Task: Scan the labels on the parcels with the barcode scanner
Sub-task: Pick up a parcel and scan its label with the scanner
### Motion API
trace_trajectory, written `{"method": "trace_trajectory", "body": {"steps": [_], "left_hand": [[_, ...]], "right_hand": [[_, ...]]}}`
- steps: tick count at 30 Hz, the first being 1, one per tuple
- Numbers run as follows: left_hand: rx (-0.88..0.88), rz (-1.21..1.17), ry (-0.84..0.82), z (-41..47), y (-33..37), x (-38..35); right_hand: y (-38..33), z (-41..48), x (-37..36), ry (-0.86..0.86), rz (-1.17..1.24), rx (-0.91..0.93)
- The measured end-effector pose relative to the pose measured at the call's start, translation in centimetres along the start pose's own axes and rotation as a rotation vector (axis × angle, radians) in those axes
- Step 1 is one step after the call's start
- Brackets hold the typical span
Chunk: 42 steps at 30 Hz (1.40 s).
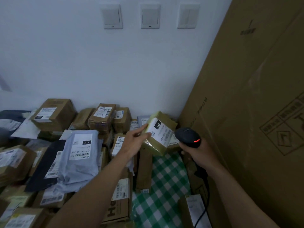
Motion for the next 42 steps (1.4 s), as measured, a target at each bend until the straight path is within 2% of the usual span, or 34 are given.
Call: {"method": "trace_trajectory", "body": {"steps": [3,9,26,30,35,42], "left_hand": [[0.013,0.154,-0.039,2.1,0.1,1.6],[0.065,0.228,-0.038,3.6,-0.1,3.0],[0.063,0.300,-0.046,3.7,0.4,3.1],[0.092,0.260,-0.052,3.2,-0.5,2.6],[0.216,0.224,-0.211,-1.2,-4.6,-1.5],[0.401,0.016,-0.174,-5.1,-12.1,-7.8]], "right_hand": [[0.4,-0.2,-0.4,-0.084,-0.156,0.013],[0.6,-0.7,-1.7,-0.126,-0.323,0.013],[0.4,-0.8,-1.9,-0.147,-0.432,0.034],[1.0,-0.5,-1.5,-0.114,-0.392,0.013],[2.7,0.1,-0.3,-0.057,-0.275,-0.039],[7.2,1.6,0.6,-0.039,-0.235,-0.218]]}}
Point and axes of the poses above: each hand's wrist, its own z-axis towards the middle knuckle, its own x-axis out of the back of the hand, y = z × x, the point moved 2 cm from there along z, towards the middle knuckle, and after that the axes turned 12 degrees about -x, right-handed, at the moved point
